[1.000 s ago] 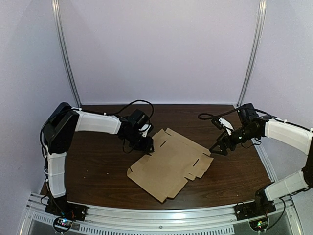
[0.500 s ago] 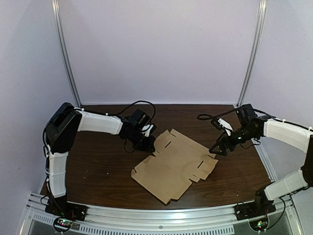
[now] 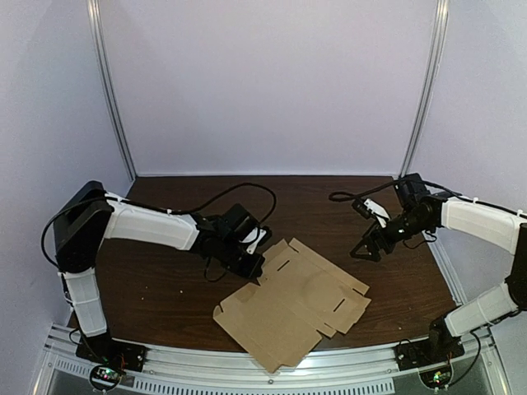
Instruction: Fold the paper box
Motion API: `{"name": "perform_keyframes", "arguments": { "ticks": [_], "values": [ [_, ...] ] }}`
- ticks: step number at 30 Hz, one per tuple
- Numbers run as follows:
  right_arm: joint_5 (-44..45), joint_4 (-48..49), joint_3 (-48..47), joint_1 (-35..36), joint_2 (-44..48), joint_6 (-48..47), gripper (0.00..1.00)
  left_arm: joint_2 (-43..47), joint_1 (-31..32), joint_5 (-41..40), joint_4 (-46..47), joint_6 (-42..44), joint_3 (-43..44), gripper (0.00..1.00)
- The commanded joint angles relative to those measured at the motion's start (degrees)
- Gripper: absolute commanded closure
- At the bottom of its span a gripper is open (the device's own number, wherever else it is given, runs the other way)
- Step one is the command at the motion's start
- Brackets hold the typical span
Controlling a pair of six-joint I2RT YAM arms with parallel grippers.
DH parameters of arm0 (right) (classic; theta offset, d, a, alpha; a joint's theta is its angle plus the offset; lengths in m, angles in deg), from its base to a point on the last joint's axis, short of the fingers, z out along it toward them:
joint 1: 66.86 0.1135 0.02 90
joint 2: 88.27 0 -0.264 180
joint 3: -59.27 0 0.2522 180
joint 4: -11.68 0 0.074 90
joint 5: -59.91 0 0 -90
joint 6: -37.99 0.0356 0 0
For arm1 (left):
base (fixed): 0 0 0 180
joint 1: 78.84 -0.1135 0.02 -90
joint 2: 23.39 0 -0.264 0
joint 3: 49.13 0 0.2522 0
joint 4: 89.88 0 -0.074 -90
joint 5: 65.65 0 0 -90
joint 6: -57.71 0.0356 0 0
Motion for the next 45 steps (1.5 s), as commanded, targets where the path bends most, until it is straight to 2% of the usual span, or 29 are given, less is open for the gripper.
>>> {"name": "perform_keyframes", "arguments": {
  "ticks": [1, 8, 20, 25, 31, 35, 38, 45],
  "values": [
    [-0.51, -2.3, -3.28, 1.23, -3.83, 1.34, 0.02, 4.68, 2.6, -3.39, 3.43, 0.24, -3.46, 1.0],
    [-2.43, -4.55, -4.14, 4.56, -7.92, 3.96, 0.03, 8.52, 3.68, -2.39, 5.12, -3.37, -6.39, 1.0],
    [-0.19, -4.29, -5.94, 8.78, -15.56, 5.14, 0.06, 10.21, 5.35, -5.23, 4.54, -2.54, -6.89, 1.0],
    [-1.25, -5.39, -7.2, 9.56, -17.94, 5.01, 0.21, 10.28, 5.38, -5.45, 4.96, -2.49, -7.72, 1.0],
    [-0.71, -4.81, -7.28, 10.18, -17.58, 4.8, 0.5, 10.27, 5.35, -5.92, 5.96, -3.16, -8.85, 1.0],
    [-0.81, -5.15, -7.39, 11.06, -17.91, 4.45, 0.61, 10.2, 5.44, -5.3, 7.11, -3.79, -9.43, 1.0],
    [-1.08, -5.58, -7.57, 11.88, -18.25, 4.17, 0.64, 9.93, 5.47, -4.84, 7.52, -4.09, -9.54, 1.0],
    [0.16, -5.53, -7.88, 12.46, -19.0, 4.52, 0.6, 9.61, 5.97, -6.05, 7.84, -4.36, -9.78, 1.0]
  ]
}}
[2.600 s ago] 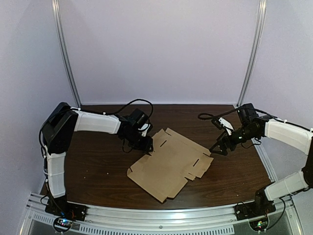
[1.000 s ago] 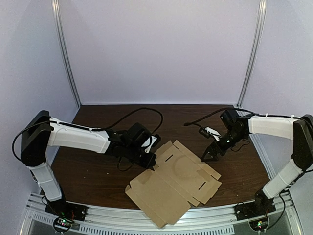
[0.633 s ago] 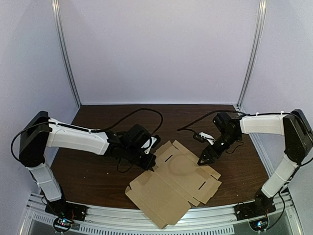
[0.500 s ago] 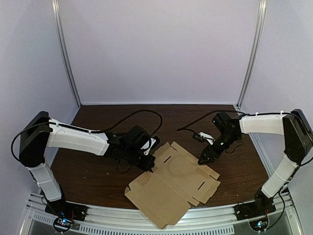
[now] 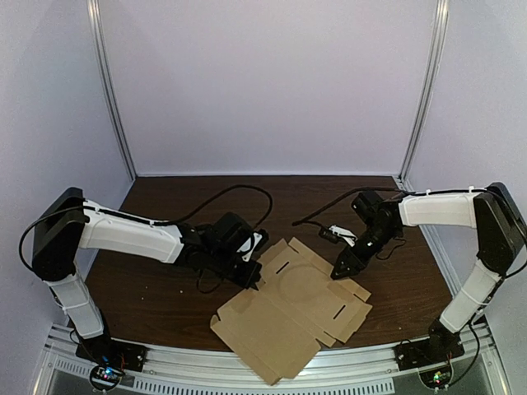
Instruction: Fold the paper box
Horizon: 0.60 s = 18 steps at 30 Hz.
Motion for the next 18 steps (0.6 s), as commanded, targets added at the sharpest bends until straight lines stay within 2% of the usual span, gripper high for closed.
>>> {"name": "perform_keyframes", "arguments": {
  "ticks": [1, 5, 8, 12, 18],
  "values": [
    [1.12, -0.57, -1.35, 0.48, -0.95, -0.1, 0.63, 0.73, 0.66, -1.02, 2.98, -0.82, -0.95, 1.0],
    [1.09, -0.55, -1.52, 0.62, -0.82, -0.6, 0.8, 0.51, 0.71, -0.94, 3.53, -1.36, -1.08, 1.0],
    [1.73, -0.73, -1.84, 1.26, -0.78, -1.02, 1.0, 0.06, 0.73, -0.17, 4.19, -1.85, -0.83, 1.0],
    [4.81, -1.33, -2.63, 3.11, -0.4, -1.98, 1.0, -0.69, 0.77, 3.18, 4.4, -2.54, 0.3, 0.87],
    [12.81, -2.88, -4.94, 5.06, 1.33, -4.78, 1.0, 1.84, 0.72, 5.83, 2.88, -2.87, 0.12, 0.74]
  ]
}}
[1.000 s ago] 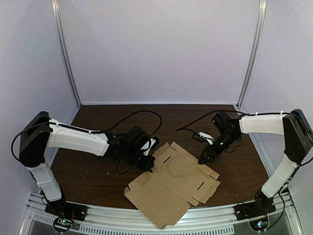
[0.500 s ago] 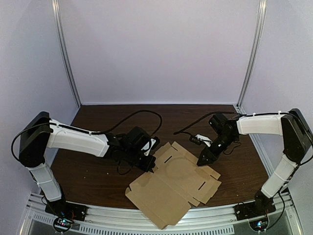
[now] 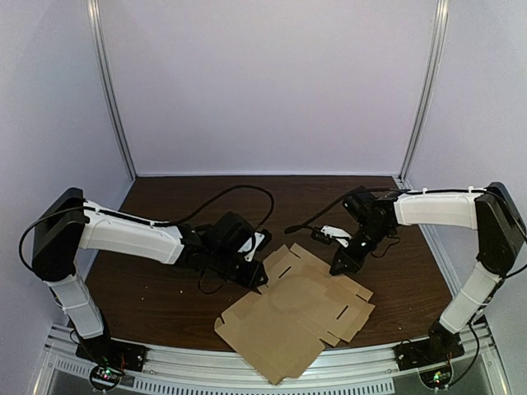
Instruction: Fold the paper box
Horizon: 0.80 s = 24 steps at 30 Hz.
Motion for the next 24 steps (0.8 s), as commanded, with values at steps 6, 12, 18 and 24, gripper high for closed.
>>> {"name": "perform_keyframes", "arguments": {
  "ticks": [6, 12, 18, 24],
  "values": [
    [10.77, -5.22, -5.81, 2.17, 1.21, -3.73, 0.83, 10.39, 0.17, -5.21, -6.11, 3.48, -2.12, 0.64],
    [6.26, -7.14, -8.05, 0.33, -1.94, -2.09, 0.48, 9.85, -3.5, -8.31, -9.29, 4.91, -0.65, 0.49],
    [-2.87, -9.57, -9.66, -3.11, -4.26, -1.39, 0.34, -0.85, -8.28, -1.13, -9.58, 9.15, 7.92, 0.45],
    [-3.03, -12.83, -9.37, -4.25, -1.45, -2.16, 0.34, -10.84, -8.45, 3.56, -10.67, 11.87, 16.26, 0.48]
  ]
}}
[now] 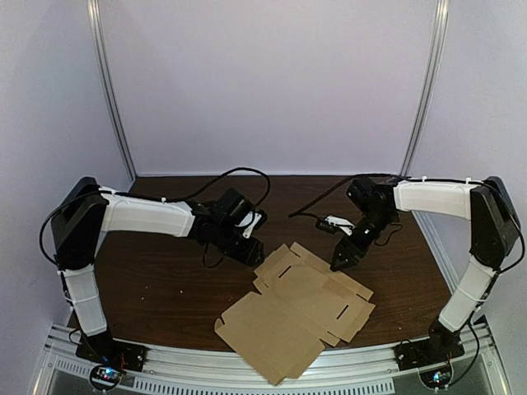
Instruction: Fold the paper box
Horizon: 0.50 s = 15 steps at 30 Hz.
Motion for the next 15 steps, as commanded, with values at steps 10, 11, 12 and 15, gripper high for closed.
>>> {"name": "perform_keyframes", "arguments": {
  "ticks": [10, 11, 12, 15],
  "values": [
    [-0.29, -6.86, 2.2, -0.91, 4.64, -3.79, 0.33, -10.47, 0.29, 10.14, -0.46, 3.47, 9.82, 0.77],
    [-0.13, -6.53, 2.29, -0.96, 4.18, -3.8, 0.33, -10.61, 0.29, 10.36, -0.18, 3.46, 9.66, 0.81],
    [0.04, -6.09, 2.22, -1.0, 3.48, -3.81, 0.33, -10.66, 0.25, 10.78, 0.12, 3.46, 9.42, 0.84],
    [0.45, -4.89, 1.63, -1.04, 0.85, -3.93, 0.33, -9.93, 0.38, 11.72, 2.03, 3.38, 7.7, 0.97]
  ]
}}
